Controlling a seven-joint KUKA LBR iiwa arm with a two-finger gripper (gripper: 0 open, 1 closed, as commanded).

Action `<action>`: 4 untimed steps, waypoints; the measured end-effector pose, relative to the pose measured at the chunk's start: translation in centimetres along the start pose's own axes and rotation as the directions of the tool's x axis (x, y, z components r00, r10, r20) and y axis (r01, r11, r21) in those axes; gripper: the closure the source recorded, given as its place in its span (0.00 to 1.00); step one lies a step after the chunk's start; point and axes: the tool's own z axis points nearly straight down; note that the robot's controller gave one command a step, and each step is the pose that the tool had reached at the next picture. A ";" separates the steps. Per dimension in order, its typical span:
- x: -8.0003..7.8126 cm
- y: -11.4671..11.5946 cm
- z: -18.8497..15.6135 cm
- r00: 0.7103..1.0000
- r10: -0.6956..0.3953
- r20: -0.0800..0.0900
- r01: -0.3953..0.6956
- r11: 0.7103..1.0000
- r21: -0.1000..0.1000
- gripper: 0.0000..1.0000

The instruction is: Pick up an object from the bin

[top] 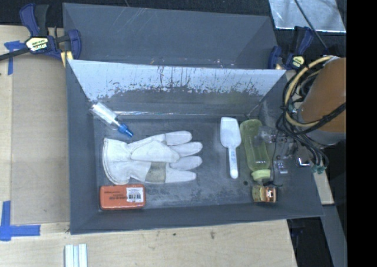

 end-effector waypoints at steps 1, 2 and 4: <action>-0.2 0.1 -0.5 1.000 -0.003 0.008 0.003 1.000 0.001 0.00; -0.7 0.1 2.2 0.998 -0.063 0.010 0.063 0.998 0.002 0.00; -1.2 0.6 6.3 0.995 -0.098 0.014 0.098 0.995 -0.007 1.00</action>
Offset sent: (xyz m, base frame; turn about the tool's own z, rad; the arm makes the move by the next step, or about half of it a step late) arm 0.0087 0.0021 -0.0483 -0.1170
